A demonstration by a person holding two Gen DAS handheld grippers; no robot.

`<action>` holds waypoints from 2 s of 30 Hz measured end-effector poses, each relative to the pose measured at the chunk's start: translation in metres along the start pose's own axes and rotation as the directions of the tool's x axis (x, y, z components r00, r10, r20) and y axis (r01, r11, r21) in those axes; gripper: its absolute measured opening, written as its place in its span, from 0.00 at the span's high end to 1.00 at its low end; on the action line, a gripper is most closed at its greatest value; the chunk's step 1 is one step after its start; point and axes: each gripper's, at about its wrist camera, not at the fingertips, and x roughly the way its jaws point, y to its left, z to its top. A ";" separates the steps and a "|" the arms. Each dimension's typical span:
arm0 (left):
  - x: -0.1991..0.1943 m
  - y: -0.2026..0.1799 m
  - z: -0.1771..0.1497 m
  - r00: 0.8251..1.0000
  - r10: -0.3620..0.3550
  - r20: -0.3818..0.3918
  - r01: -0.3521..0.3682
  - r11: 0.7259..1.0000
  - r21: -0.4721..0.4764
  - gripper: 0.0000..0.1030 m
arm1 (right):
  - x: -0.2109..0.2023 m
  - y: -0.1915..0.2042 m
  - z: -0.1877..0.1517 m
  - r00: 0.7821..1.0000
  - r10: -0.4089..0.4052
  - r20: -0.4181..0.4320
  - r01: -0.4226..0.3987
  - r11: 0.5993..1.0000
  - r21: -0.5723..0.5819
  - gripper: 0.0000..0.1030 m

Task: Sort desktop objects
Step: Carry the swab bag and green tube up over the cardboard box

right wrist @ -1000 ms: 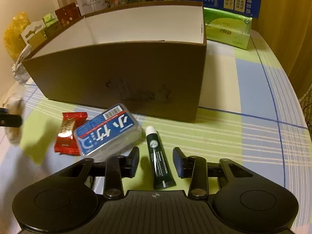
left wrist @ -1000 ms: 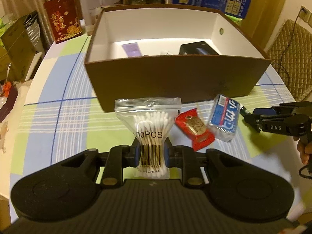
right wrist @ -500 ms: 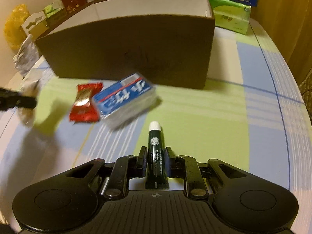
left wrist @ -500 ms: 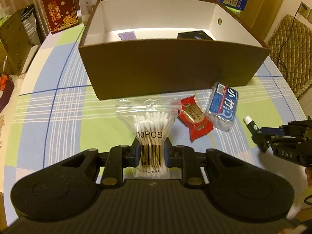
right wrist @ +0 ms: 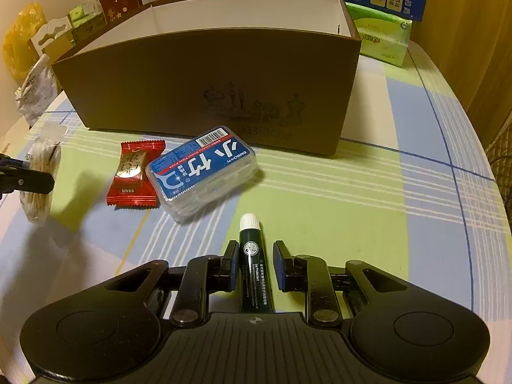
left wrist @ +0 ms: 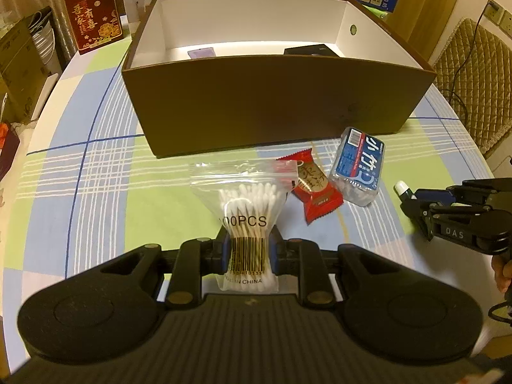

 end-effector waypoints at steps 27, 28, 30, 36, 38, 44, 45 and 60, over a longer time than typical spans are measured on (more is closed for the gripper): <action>-0.046 0.002 0.036 0.993 -0.035 0.116 0.036 0.999 -0.007 0.82 | -0.058 0.017 0.028 0.980 0.195 0.040 -0.194 0.981 -0.019 0.87; -0.047 0.002 0.041 0.992 -0.037 0.123 0.038 0.999 -0.004 0.82 | -0.062 0.018 0.034 0.977 0.205 0.056 -0.204 0.979 -0.015 0.87; -0.049 0.001 0.052 0.989 -0.045 0.140 0.045 0.999 0.001 0.82 | -0.069 0.018 0.048 0.971 0.224 0.088 -0.223 0.975 -0.013 0.87; -0.049 -0.003 0.087 0.984 -0.047 0.174 0.042 0.999 0.030 0.82 | -0.082 0.023 0.097 0.956 0.227 0.185 -0.223 0.974 -0.044 0.87; -0.047 -0.005 0.097 0.982 -0.048 0.183 0.041 0.998 0.038 0.82 | -0.084 0.022 0.111 0.953 0.218 0.209 -0.213 0.976 -0.046 0.87; -0.038 -0.009 0.117 0.980 -0.046 0.195 0.035 0.998 0.058 0.82 | -0.083 0.014 0.141 0.949 0.193 0.248 -0.186 0.981 -0.053 0.87; -0.035 -0.010 0.121 0.980 -0.045 0.195 0.034 0.997 0.063 0.82 | -0.081 0.013 0.145 0.950 0.188 0.249 -0.180 0.982 -0.054 0.87; 0.034 0.009 0.199 0.993 -0.043 0.106 0.042 0.999 0.010 0.82 | -0.008 -0.022 0.206 0.983 0.042 0.176 -0.040 0.999 -0.015 0.87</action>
